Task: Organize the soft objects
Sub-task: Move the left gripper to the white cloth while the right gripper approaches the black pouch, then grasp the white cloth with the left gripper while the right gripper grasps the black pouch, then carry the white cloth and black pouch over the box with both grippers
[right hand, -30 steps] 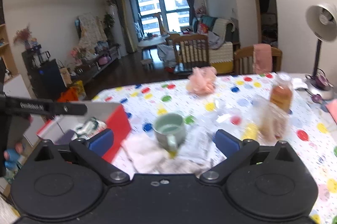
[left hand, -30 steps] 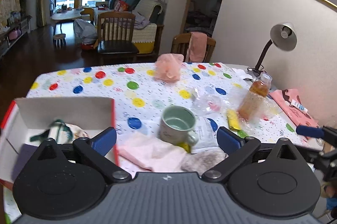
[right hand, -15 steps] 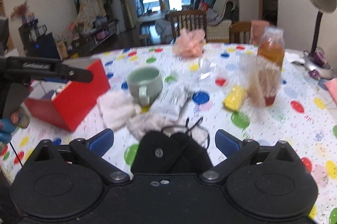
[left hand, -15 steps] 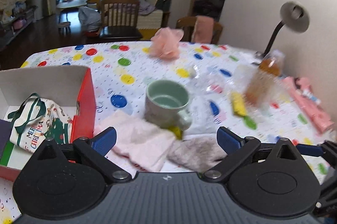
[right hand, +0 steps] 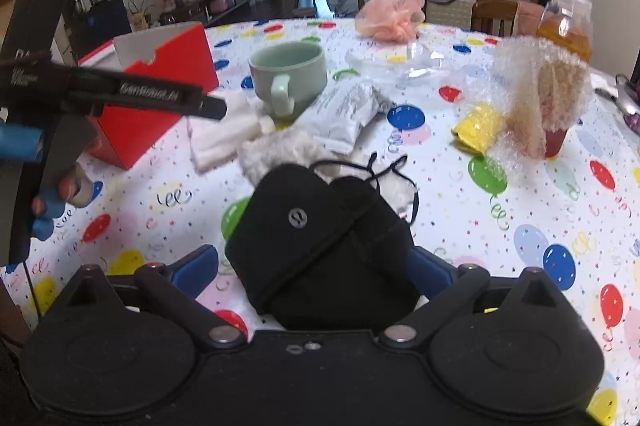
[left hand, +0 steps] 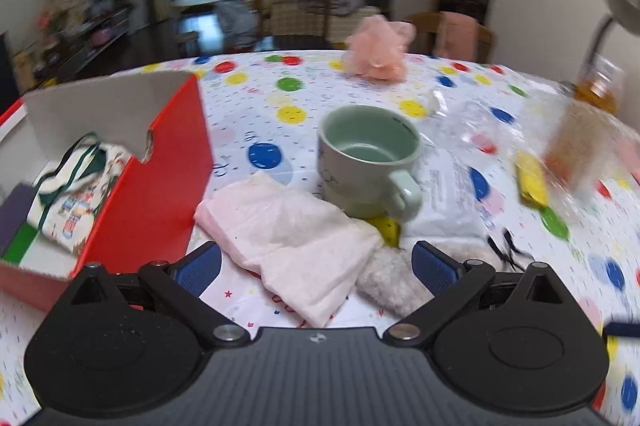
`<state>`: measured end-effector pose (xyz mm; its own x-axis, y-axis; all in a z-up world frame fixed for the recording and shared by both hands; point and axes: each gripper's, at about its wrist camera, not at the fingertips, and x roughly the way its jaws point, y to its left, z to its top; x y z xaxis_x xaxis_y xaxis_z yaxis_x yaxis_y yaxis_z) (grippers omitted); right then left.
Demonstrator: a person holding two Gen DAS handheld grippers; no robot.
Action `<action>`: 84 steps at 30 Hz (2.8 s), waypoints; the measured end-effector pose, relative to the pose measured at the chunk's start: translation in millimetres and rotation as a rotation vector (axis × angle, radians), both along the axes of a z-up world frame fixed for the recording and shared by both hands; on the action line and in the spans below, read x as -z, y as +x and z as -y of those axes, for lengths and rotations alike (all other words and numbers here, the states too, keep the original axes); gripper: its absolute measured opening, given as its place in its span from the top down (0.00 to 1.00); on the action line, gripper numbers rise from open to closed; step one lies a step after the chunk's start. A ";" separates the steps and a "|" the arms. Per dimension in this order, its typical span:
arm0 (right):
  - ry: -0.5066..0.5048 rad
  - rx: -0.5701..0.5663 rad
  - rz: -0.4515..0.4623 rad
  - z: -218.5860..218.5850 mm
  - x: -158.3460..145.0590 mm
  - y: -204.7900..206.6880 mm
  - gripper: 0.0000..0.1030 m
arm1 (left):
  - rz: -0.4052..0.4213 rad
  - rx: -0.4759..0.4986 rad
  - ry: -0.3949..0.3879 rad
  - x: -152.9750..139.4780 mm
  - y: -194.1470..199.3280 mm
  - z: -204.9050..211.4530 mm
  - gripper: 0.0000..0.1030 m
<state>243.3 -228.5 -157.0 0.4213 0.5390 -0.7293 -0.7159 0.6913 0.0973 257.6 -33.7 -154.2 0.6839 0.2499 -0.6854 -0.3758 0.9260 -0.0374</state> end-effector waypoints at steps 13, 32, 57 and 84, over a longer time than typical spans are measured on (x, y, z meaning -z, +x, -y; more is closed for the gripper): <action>-0.007 -0.035 -0.032 -5.2 11.2 12.3 0.05 | -0.066 -0.251 -0.067 26.6 40.9 -16.2 0.01; -0.063 -0.066 -0.043 -11.5 27.2 13.0 0.23 | -0.140 -0.298 -0.071 53.1 54.7 -26.6 0.33; 0.036 0.010 -0.010 4.8 -14.4 -7.4 0.91 | -0.068 -0.205 -0.059 28.3 22.6 -35.1 0.93; 0.275 0.080 -0.028 -16.3 -136.4 -5.6 0.92 | 0.111 -0.017 -0.225 -100.2 -55.8 -82.4 0.93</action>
